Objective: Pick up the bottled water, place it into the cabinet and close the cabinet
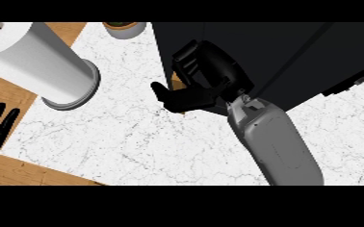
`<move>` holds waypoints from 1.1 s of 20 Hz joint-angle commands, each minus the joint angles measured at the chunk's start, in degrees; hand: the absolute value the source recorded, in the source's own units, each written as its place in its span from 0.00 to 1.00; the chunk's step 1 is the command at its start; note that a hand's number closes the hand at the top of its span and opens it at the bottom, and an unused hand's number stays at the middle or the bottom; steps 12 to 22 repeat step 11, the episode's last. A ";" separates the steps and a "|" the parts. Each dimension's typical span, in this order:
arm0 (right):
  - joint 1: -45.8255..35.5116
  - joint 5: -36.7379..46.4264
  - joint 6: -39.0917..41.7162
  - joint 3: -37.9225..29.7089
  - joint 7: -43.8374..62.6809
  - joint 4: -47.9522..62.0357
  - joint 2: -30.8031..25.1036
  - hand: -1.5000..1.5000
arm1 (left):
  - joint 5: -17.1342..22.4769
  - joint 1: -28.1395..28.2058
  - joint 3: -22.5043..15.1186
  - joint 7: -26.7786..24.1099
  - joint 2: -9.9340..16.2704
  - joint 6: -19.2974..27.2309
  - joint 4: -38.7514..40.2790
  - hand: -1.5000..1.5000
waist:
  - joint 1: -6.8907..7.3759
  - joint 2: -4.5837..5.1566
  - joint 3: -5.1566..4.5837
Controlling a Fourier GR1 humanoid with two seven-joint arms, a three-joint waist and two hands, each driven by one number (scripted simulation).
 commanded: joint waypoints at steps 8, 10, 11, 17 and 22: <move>-13.19 -4.59 -15.16 -6.19 -2.70 15.25 0.37 0.00 | 0.41 1.29 0.63 -0.89 -1.02 -1.51 1.06 0.00 | -1.32 0.34 0.02; -14.44 -5.13 -16.54 -5.78 -2.40 16.39 0.37 0.00 | 1.45 1.64 1.69 -0.02 0.30 -1.88 0.95 0.00 | -1.17 0.25 0.06; -14.33 -5.10 -17.52 -4.84 -3.66 17.16 0.37 0.00 | 0.58 2.75 1.22 -1.19 -0.89 -2.02 0.44 0.00 | -1.08 -0.01 0.05; -14.33 -5.10 -17.52 -4.84 -3.66 17.16 0.37 0.00 | 0.58 2.75 1.22 -1.19 -0.89 -2.02 0.44 0.00 | -1.08 -0.01 0.05; -14.33 -5.10 -17.52 -4.84 -3.66 17.16 0.37 0.00 | 0.58 2.75 1.22 -1.19 -0.89 -2.02 0.44 0.00 | -1.08 -0.01 0.05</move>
